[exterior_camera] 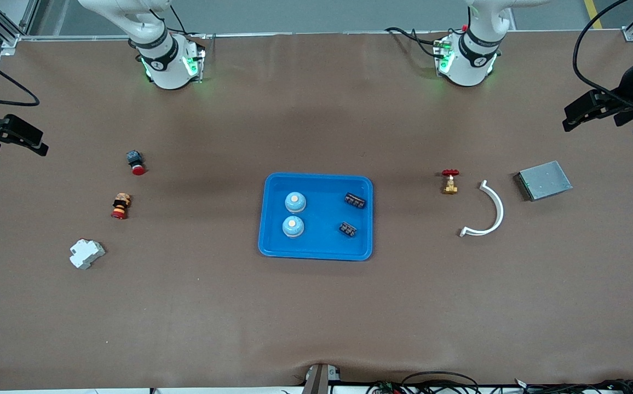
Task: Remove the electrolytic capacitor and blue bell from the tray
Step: 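Reach both grippers down toward the blue tray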
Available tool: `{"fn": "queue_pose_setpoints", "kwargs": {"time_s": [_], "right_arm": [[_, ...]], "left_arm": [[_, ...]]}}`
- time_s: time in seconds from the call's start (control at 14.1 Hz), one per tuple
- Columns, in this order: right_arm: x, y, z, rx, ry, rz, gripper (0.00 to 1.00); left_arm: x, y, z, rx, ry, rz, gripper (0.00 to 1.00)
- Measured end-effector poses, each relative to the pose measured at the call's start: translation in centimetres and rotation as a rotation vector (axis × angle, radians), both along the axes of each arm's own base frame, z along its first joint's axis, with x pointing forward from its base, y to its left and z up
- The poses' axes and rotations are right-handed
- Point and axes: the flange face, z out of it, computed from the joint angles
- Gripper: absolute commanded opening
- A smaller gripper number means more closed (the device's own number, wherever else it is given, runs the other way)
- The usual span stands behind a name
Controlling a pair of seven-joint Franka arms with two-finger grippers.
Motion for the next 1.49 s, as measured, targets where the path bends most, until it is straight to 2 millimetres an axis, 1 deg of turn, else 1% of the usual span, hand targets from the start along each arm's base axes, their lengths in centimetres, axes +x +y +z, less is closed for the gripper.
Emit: {"fn": "queue_pose_setpoints", "kwargs": {"time_s": [0.28,0.42,0.57,0.71,0.85,0.99,1.13,1.2,1.34,1.41,1.49], "right_arm": [[0.0,0.0,0.0,0.000,0.000,0.000,1.00],[0.0,0.0,0.0,0.000,0.000,0.000,1.00],[0.0,0.0,-0.1,0.000,0.001,0.000,1.00],[0.0,0.0,-0.3,0.000,0.006,-0.008,1.00],[0.0,0.1,-0.5,0.001,0.011,-0.023,1.00],[0.0,0.6,-0.7,0.002,0.014,-0.040,1.00],[0.1,2.0,-1.1,0.003,0.017,-0.054,1.00],[0.2,3.3,-1.4,0.003,0.019,-0.071,1.00],[0.2,7.2,-2.3,0.003,0.020,-0.108,1.00],[0.1,9.4,-3.0,0.002,0.021,-0.129,1.00],[-0.2,11.6,-3.7,0.001,0.025,-0.149,1.00]], "left_arm": [[-0.1,-0.8,0.0,0.000,0.000,-0.016,1.00],[0.0,-0.9,-0.1,0.000,0.001,-0.017,1.00],[0.3,-0.9,-0.6,0.000,0.009,-0.018,1.00],[1.1,-1.5,-1.6,-0.003,0.011,-0.027,1.00],[1.9,-3.3,-3.2,-0.002,0.025,-0.016,1.00],[2.6,-6.0,-5.7,0.002,0.045,0.024,1.00],[3.3,-9.0,-8.9,0.001,0.038,0.085,1.00],[3.5,-10.4,-10.5,-0.002,0.026,0.121,1.00],[3.5,-13.4,-13.7,-0.008,0.015,0.202,1.00],[3.4,-14.9,-15.3,-0.009,0.019,0.253,0.98],[3.3,-16.6,-16.8,-0.010,0.025,0.307,0.90]]}}
